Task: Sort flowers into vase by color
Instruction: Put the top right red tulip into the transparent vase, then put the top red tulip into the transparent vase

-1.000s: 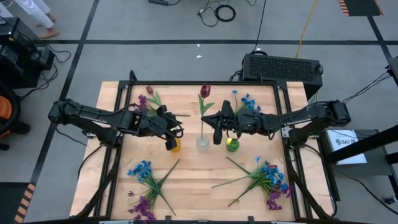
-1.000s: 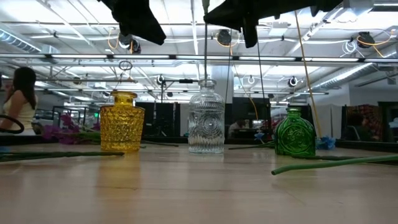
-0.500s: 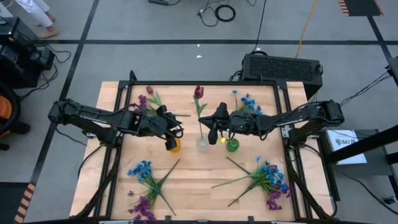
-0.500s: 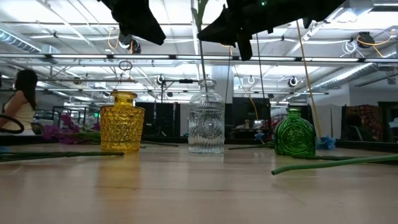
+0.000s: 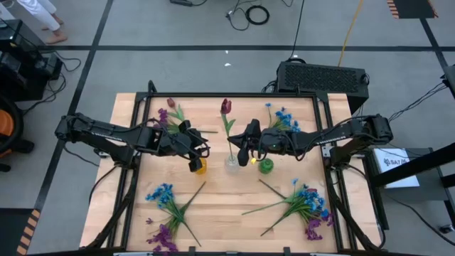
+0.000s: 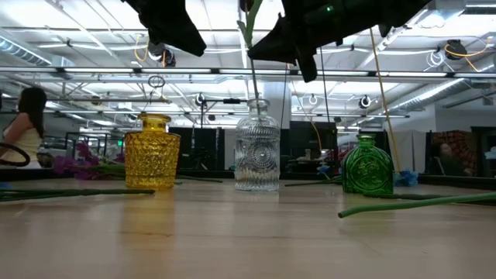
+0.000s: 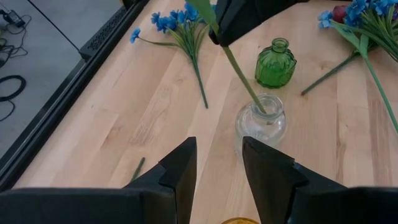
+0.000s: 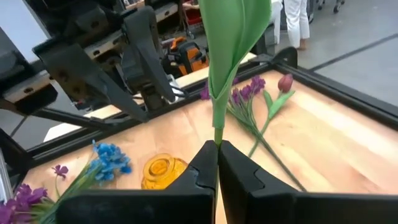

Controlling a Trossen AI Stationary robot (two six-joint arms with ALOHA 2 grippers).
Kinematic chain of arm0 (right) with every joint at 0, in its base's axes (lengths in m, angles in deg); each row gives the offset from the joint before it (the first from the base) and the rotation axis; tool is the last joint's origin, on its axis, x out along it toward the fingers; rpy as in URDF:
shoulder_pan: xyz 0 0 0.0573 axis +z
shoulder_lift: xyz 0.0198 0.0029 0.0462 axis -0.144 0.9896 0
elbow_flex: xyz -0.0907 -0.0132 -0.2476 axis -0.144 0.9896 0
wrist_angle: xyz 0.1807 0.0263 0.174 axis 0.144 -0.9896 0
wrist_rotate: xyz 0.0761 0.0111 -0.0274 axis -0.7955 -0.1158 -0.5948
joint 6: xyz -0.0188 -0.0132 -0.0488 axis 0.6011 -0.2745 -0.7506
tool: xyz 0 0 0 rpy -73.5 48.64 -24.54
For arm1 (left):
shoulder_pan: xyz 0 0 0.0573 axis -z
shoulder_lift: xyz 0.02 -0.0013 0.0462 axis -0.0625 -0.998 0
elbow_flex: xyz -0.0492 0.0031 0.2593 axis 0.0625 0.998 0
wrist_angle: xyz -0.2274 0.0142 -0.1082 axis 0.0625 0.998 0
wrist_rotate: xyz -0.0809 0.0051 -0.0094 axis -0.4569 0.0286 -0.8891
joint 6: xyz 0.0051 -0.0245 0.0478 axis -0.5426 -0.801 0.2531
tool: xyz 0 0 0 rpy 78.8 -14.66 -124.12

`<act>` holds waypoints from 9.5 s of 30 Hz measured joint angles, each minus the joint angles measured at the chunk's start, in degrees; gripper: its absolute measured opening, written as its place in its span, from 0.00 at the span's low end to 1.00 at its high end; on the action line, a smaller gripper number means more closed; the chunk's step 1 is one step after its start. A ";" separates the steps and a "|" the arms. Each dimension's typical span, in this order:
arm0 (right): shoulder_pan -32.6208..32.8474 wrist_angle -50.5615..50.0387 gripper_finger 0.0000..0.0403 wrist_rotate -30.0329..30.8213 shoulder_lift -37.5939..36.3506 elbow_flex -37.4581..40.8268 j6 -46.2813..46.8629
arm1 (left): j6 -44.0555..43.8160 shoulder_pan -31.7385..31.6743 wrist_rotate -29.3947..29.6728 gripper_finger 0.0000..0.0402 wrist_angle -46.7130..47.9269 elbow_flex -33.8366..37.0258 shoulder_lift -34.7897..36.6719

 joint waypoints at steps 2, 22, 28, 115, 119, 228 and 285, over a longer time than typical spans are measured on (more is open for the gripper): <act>-0.02 -0.39 0.00 0.02 0.00 0.00 0.99 | 0.00 0.00 0.00 0.34 0.02 0.00 0.00; 0.00 -7.49 0.34 -0.30 -0.29 0.00 2.20 | 1.06 0.00 0.00 0.34 1.70 0.00 0.00; 0.27 -8.56 0.46 -0.52 -1.18 0.02 2.50 | 1.21 0.00 0.31 0.34 3.75 0.00 0.00; 5.29 -26.55 0.68 -0.52 -23.12 0.00 -2.09 | -50.07 -39.53 -2.62 0.34 4.46 9.75 -23.74; 5.29 -26.55 0.68 -0.52 -23.12 0.00 -2.15 | -50.07 -40.71 -2.62 0.34 3.31 9.75 -23.74; 6.01 -27.51 0.68 -0.48 -23.10 0.00 -6.04 | 34.60 -49.11 -21.63 0.15 -7.13 -1.47 -25.37; 6.01 -27.49 0.68 -0.50 -23.10 0.00 -5.20 | 43.08 -50.90 -15.69 0.01 -9.50 -1.73 -28.04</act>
